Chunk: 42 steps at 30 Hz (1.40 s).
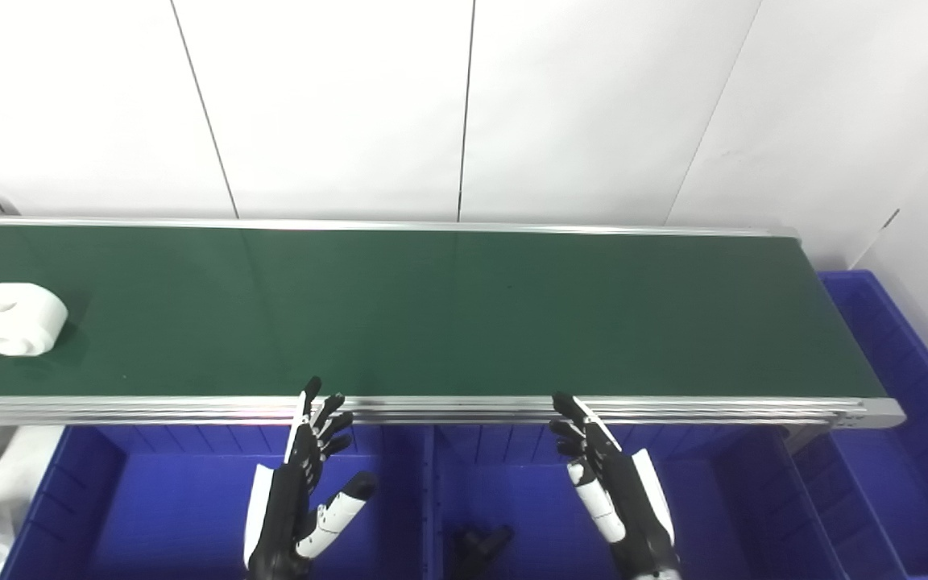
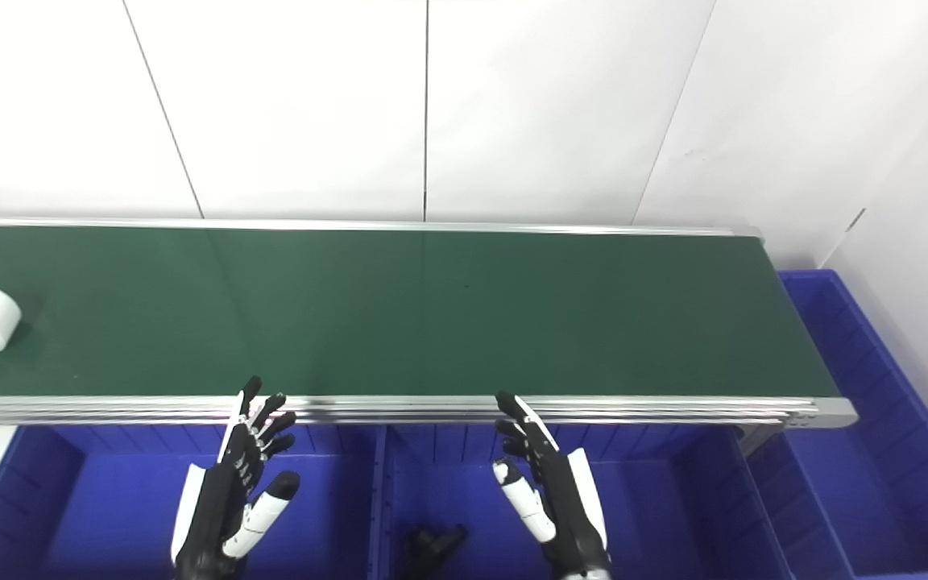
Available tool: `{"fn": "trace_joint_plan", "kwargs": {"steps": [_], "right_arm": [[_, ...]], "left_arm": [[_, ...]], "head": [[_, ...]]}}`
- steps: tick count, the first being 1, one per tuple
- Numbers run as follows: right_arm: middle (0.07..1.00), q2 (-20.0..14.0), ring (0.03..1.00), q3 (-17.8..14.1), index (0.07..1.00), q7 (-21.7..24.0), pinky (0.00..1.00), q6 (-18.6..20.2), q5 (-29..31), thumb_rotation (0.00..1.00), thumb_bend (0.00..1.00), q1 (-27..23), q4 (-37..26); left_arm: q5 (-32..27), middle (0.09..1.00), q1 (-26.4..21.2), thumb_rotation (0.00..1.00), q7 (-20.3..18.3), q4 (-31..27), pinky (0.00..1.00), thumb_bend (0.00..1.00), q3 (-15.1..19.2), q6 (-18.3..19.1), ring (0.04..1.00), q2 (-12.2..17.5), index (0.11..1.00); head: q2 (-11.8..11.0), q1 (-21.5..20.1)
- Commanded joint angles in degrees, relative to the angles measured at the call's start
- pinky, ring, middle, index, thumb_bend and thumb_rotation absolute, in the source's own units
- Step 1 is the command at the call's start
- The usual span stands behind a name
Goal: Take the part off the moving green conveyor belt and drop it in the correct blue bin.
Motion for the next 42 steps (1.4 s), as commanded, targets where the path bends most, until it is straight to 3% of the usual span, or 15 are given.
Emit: {"fn": "trace_joint_plan", "kwargs": {"steps": [1, 8, 13, 18, 24, 34, 38, 42], "right_arm": [[0.907, 0.31, 0.866, 0.26, 0.894, 0.17, 0.82, -0.34, 0.61, 1.00, 0.87, -1.03, -1.79], [0.917, -0.13, 0.879, 0.32, 0.902, 0.42, 0.84, -2.79, 1.97, 1.00, 0.88, -1.05, -0.70], [0.937, 0.41, 0.915, 0.07, 0.914, 0.15, 0.89, -4.80, 4.48, 1.00, 0.83, -0.66, -0.22], [0.994, 0.82, 0.993, 0.13, 0.962, -0.33, 0.99, -5.92, 5.32, 1.00, 0.87, -0.53, 0.23], [1.000, 1.21, 1.000, -0.06, 0.999, -0.90, 1.00, -6.49, 5.79, 1.00, 0.91, -0.42, 0.48], [1.000, 0.87, 1.000, 0.03, 1.000, -1.15, 1.00, -8.57, 5.52, 1.00, 0.86, -0.57, 1.11], [1.000, 0.53, 1.000, 0.14, 1.000, -1.18, 1.00, -8.99, 4.97, 1.00, 0.84, -0.64, 1.41], [1.000, -0.18, 1.000, -0.10, 1.000, -1.16, 1.00, -10.20, 4.88, 1.00, 0.83, -0.54, 2.53]], "left_arm": [[0.25, 0.918, -0.67, 0.82, 0.24, -1.27, 0.82, 0.79, -0.10, -0.58, 0.860, 0.11, 1.000], [0.26, 0.959, -1.23, 0.92, 0.77, -0.62, 0.87, 0.73, 0.22, -2.46, 0.902, 0.01, 1.000], [2.35, 0.996, -1.26, 0.97, 1.69, -0.50, 0.94, 0.80, 0.62, -1.89, 0.953, -0.27, 0.991], [3.06, 1.000, -1.21, 0.98, 2.34, -0.48, 1.00, 0.80, 0.68, -1.48, 0.993, -0.48, 0.993], [4.11, 1.000, -1.00, 1.00, 2.69, -0.75, 0.99, 0.80, 0.75, -0.94, 1.000, -0.65, 0.993], [4.40, 1.000, -0.62, 1.00, 2.53, -1.34, 1.00, 0.78, 0.68, -0.22, 1.000, -1.14, 1.000], [4.61, 1.000, -0.65, 1.00, 2.70, -0.83, 0.98, 0.79, 0.53, -0.62, 0.991, -1.13, 0.993], [5.55, 1.000, -0.61, 1.00, 3.14, 0.33, 0.98, 0.78, 0.11, -1.41, 0.990, -1.30, 0.996]], "head": [[0.06, 0.02], [0.01, 0.32], [-0.08, 0.46], [-0.18, 0.58], [-0.18, 0.59], [-0.35, 0.73], [-1.12, 1.24], [-3.39, 4.27]]}}
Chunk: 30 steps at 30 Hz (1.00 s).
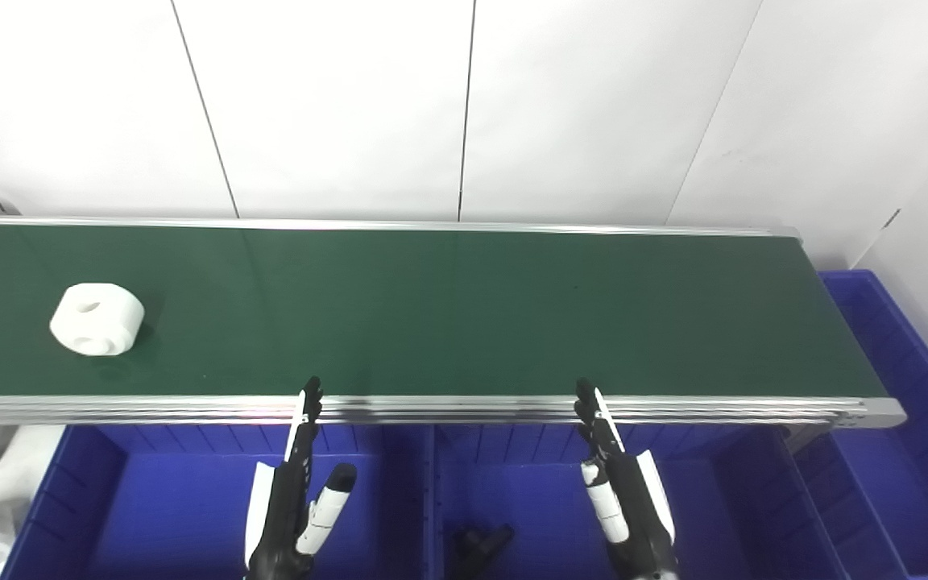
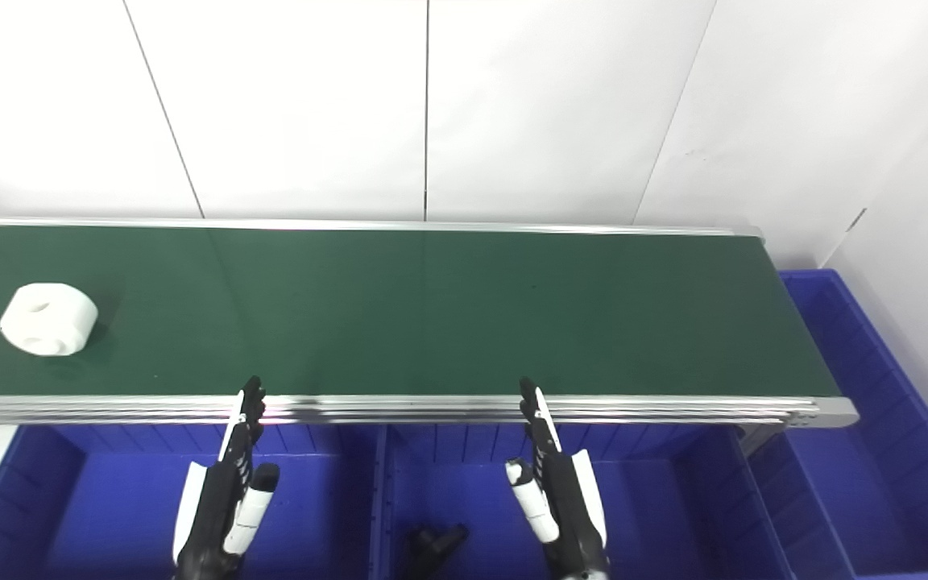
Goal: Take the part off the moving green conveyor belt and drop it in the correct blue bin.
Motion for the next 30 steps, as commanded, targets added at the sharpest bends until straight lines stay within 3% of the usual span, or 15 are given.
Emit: {"fn": "trace_joint_plan", "kwargs": {"steps": [1, 2, 6, 12, 13, 15, 21, 30], "right_arm": [[1.000, -0.42, 1.000, -0.18, 1.000, -0.26, 1.00, -4.35, -0.05, 1.00, 0.84, -0.58, -0.33], [1.000, -0.61, 1.000, -0.28, 1.000, -0.25, 1.00, -4.69, -0.04, 1.00, 0.84, -0.57, -0.04], [1.000, -2.46, 1.000, -1.34, 1.000, 0.23, 1.00, -6.63, 0.82, 1.00, 0.85, -0.79, 2.24], [1.000, -4.81, 1.000, -2.42, 1.000, 0.57, 1.00, -9.70, 1.66, 1.00, 0.90, -1.68, 6.78], [1.000, -4.98, 1.000, -2.50, 1.000, 0.58, 1.00, -10.29, 1.80, 1.00, 0.91, -1.86, 7.45], [1.000, -5.52, 1.000, -2.81, 1.000, 0.95, 1.00, -11.67, 2.53, 1.00, 0.94, -2.57, 9.53], [1.000, -6.83, 1.000, -3.42, 1.000, 1.51, 1.00, -14.77, 3.09, 1.00, 0.94, -4.29, 14.12], [1.000, -6.75, 1.000, -3.64, 1.000, 1.83, 1.00, -15.41, 2.90, 1.00, 0.90, -4.33, 15.14]], "left_arm": [[1.35, 1.000, -0.24, 1.00, 1.73, -0.07, 0.98, 0.78, -0.61, -2.36, 0.990, -0.78, 0.996], [1.67, 1.000, -0.30, 1.00, 1.97, 0.35, 0.98, 0.77, -0.73, -2.65, 0.992, -0.78, 0.998], [4.82, 1.000, -1.30, 0.98, 5.06, 4.71, 0.95, 0.72, -1.88, -6.10, 0.984, -1.68, 0.987], [7.65, 0.989, -2.73, 0.94, 8.86, 10.37, 0.92, 0.78, -2.88, -7.73, 0.964, -2.98, 0.954], [7.52, 0.982, -2.93, 0.91, 9.14, 11.00, 0.91, 0.79, -2.98, -8.03, 0.961, -3.03, 0.943], [7.71, 0.963, -3.58, 0.87, 9.98, 12.44, 0.88, 0.79, -3.35, -8.48, 0.948, -3.38, 0.922], [7.64, 0.955, -4.93, 0.84, 11.10, 14.38, 0.87, 0.82, -4.11, -8.87, 0.948, -4.00, 0.911], [6.56, 0.947, -5.78, 0.80, 12.32, 16.63, 0.84, 0.86, -4.43, -10.96, 0.927, -3.65, 0.903]], "head": [[-0.90, 1.53], [-0.90, 1.53], [-5.66, 9.15], [-10.99, 14.63], [-10.99, 14.63], [-13.34, 17.19], [-14.44, 20.10], [-15.34, 19.34]]}}
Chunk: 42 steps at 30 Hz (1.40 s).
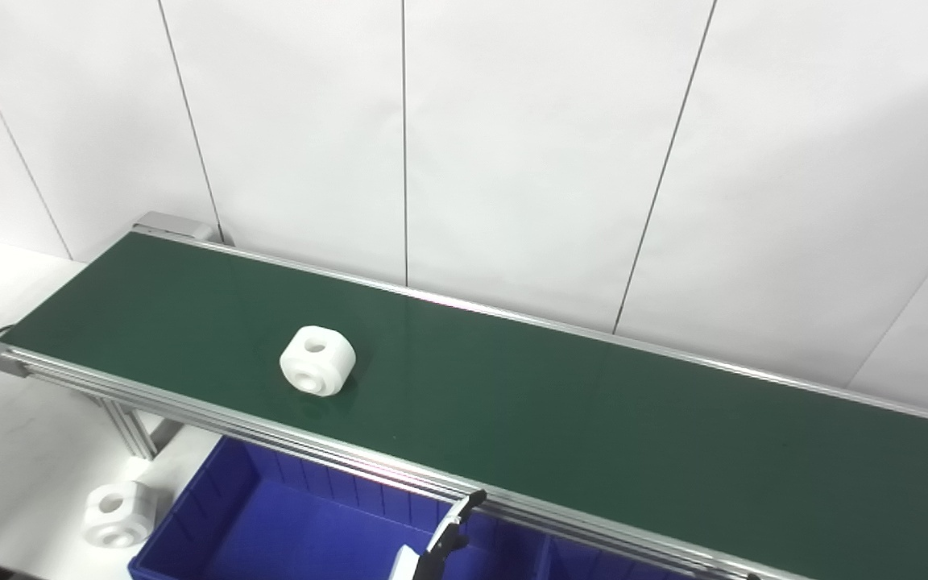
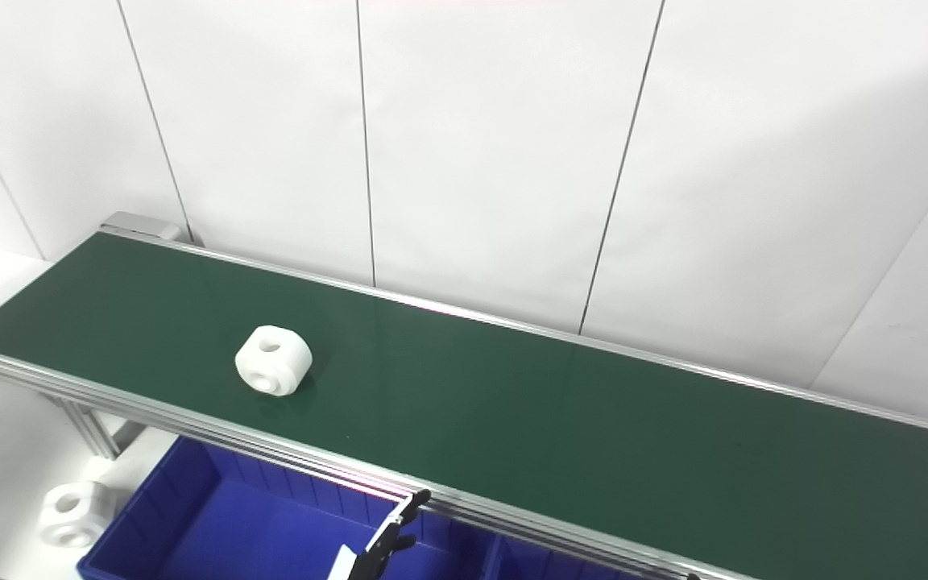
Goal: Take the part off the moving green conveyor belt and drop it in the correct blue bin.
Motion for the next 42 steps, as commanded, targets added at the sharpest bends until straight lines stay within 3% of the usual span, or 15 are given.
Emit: {"fn": "trace_joint_plan", "kwargs": {"steps": [1, 8, 9, 11, 13, 16, 18, 23, 27, 29, 32, 34, 38, 42], "right_arm": [[1.000, 0.19, 1.000, -0.12, 1.000, 0.15, 1.00, -3.72, 0.57, 1.00, 0.89, -0.75, -0.39], [1.000, 0.29, 1.000, -0.22, 1.000, 0.18, 1.00, -4.15, 0.40, 1.00, 0.89, -1.15, 0.32], [1.000, 0.36, 1.000, -0.21, 1.000, 0.18, 1.00, -3.98, 0.38, 1.00, 0.89, -1.10, 0.08], [1.000, 0.48, 1.000, -0.04, 1.000, 0.51, 1.00, -3.63, 0.64, 1.00, 0.89, -1.10, -0.33], [1.000, 0.66, 1.000, 0.10, 1.000, 0.74, 1.00, -3.16, 0.74, 1.00, 0.90, -1.23, -0.60], [1.000, 1.09, 1.000, 0.28, 1.000, 1.05, 1.00, -2.18, 0.86, 1.00, 0.90, -1.52, -1.26], [1.000, 1.40, 1.000, 0.33, 1.000, 1.25, 1.00, -1.63, 0.88, 1.00, 0.89, -1.74, -1.58], [1.000, 2.08, 1.000, 0.41, 1.000, 1.30, 1.00, -1.24, 0.26, 1.00, 0.91, -2.18, -2.41], [1.000, 2.51, 1.000, 0.22, 1.000, 0.84, 1.00, -1.03, -0.10, 1.00, 0.92, -2.19, -2.61], [1.000, 2.68, 1.000, 0.17, 1.000, 0.70, 1.00, -0.76, -0.32, 1.00, 0.92, -2.15, -2.92], [1.000, 3.06, 1.000, 0.15, 1.000, 0.56, 1.00, -0.60, -0.75, 1.00, 0.91, -2.10, -3.37], [1.000, 3.42, 1.000, 0.16, 1.000, 0.36, 1.00, -0.35, -1.30, 1.00, 0.91, -2.01, -3.78], [1.000, 4.14, 1.000, 0.17, 1.000, 0.27, 1.00, -0.33, -1.55, 1.00, 0.87, -2.08, -4.17], [1.000, 4.37, 1.000, 0.13, 1.000, 0.01, 1.00, 0.08, -1.89, 1.00, 0.89, -2.12, -4.78]], "left_arm": [[0.02, 0.947, -1.37, 0.80, 1.19, 0.57, 0.83, 0.86, -2.13, -2.60, 0.927, -2.73, 0.903], [0.68, 0.944, -1.16, 0.80, 1.32, -0.56, 0.84, 0.87, -2.92, -2.54, 0.927, -2.21, 0.899], [1.86, 0.932, -0.85, 0.76, 1.50, -1.56, 0.81, 0.93, -3.47, -2.64, 0.914, -1.73, 0.888], [6.01, 0.928, 0.40, 0.73, 1.24, -7.63, 0.77, 0.93, -5.51, -2.87, 0.899, 0.28, 0.892], [8.97, 0.908, 1.30, 0.62, -0.04, -14.24, 0.71, 0.94, -6.73, -2.51, 0.861, 2.01, 0.874], [15.69, 0.851, 0.53, 0.54, -1.31, -24.13, 0.64, 0.98, -5.56, -0.13, 0.804, 4.50, 0.836], [18.98, 0.817, -0.91, 0.51, -2.21, -27.59, 0.62, 1.00, -4.00, 1.54, 0.772, 5.99, 0.809], [26.21, 0.825, -11.08, 0.52, -14.12, -33.41, 0.72, 1.00, 1.48, 9.24, 0.792, 15.17, 0.834], [27.82, 0.830, -19.57, 0.47, -23.66, -32.48, 0.76, 1.00, 2.54, 14.38, 0.807, 21.79, 0.838], [28.40, 0.824, -22.57, 0.44, -26.32, -31.27, 0.74, 1.00, 2.39, 15.40, 0.795, 24.39, 0.832], [28.79, 0.790, -27.45, 0.38, -28.24, -27.28, 0.70, 1.00, 2.13, 15.40, 0.762, 27.86, 0.801], [29.83, 0.798, -30.42, 0.39, -29.76, -24.20, 0.72, 1.00, 1.79, 15.88, 0.770, 29.99, 0.814], [30.85, 0.813, -34.53, 0.38, -29.23, -17.50, 0.76, 1.00, 0.87, 15.52, 0.795, 32.75, 0.752], [32.14, 0.835, -38.95, 0.41, -28.67, -8.69, 0.79, 1.00, -1.12, 15.81, 0.825, 34.77, 0.769]], "head": [[0.00, -0.04], [0.13, 0.74], [0.13, 0.78], [0.99, 0.89], [1.63, 0.74], [1.81, 0.73], [2.03, 0.83], [3.32, 0.21], [3.79, 0.37], [4.01, 0.47], [4.26, 0.60], [4.37, 0.47], [4.58, 0.17], [4.80, -0.09]]}}
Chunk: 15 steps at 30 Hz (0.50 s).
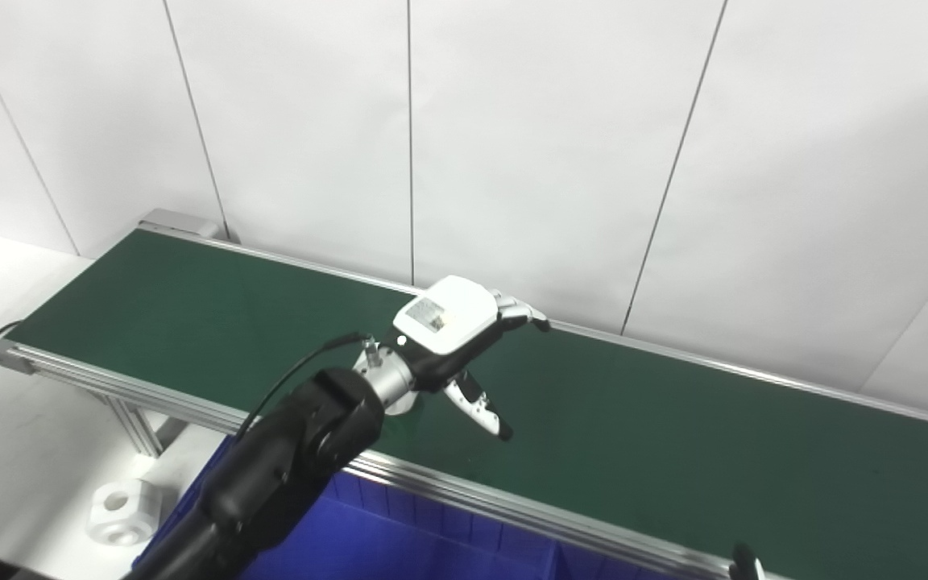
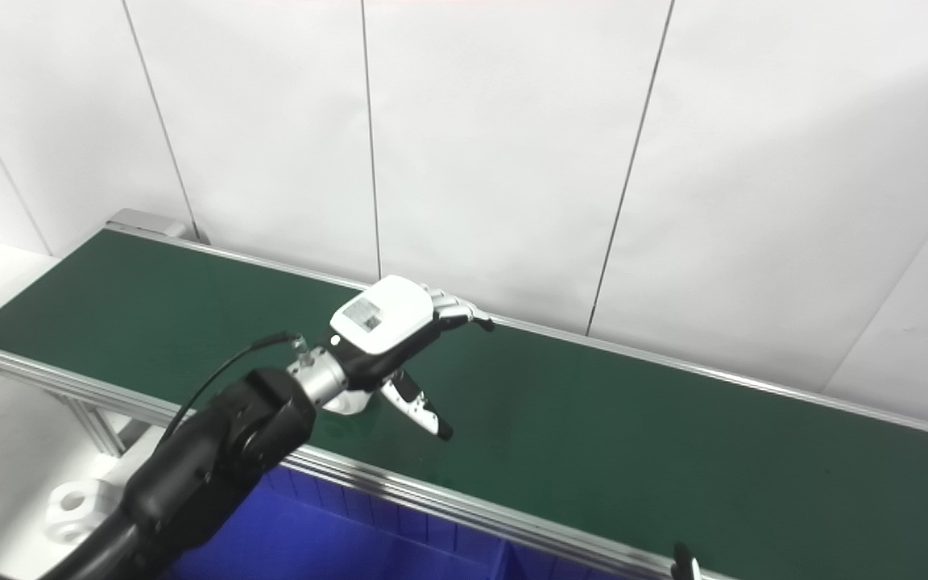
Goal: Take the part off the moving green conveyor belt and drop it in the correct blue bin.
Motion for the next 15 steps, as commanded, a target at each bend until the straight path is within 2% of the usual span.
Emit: {"fn": "trace_joint_plan", "kwargs": {"steps": [1, 5, 10, 15], "right_arm": [[1.000, 0.61, 1.000, -0.06, 1.000, -0.44, 1.00, 0.78, 0.05, 1.00, 0.90, -0.61, -2.56], [1.000, 0.41, 1.000, -0.21, 1.000, -0.19, 1.00, 1.21, 0.60, 1.00, 0.93, -0.44, -3.49], [1.000, 0.13, 1.000, -0.04, 1.000, 0.01, 1.00, 1.69, 0.64, 1.00, 0.92, 0.17, -5.09], [1.000, -0.16, 1.000, 0.04, 1.000, 0.44, 1.00, 2.55, 1.09, 1.00, 0.95, 0.95, -6.65]], "left_arm": [[0.77, 0.834, -3.62, 0.40, 2.28, 1.87, 0.79, 1.00, -0.59, 0.12, 0.824, 1.90, 0.774], [0.97, 0.832, -6.24, 0.40, 2.55, 8.69, 0.81, 1.00, -2.39, 0.58, 0.825, 2.94, 0.788], [0.77, 0.845, -7.89, 0.43, 1.48, 14.68, 0.83, 0.98, -4.31, 1.80, 0.842, 4.42, 0.804], [0.69, 0.844, -7.66, 0.43, 0.76, 17.04, 0.80, 0.99, -5.95, 3.77, 0.843, 5.82, 0.816]], "head": [[0.15, -0.18], [0.48, -0.44], [1.13, -0.88], [1.84, -1.31]]}}
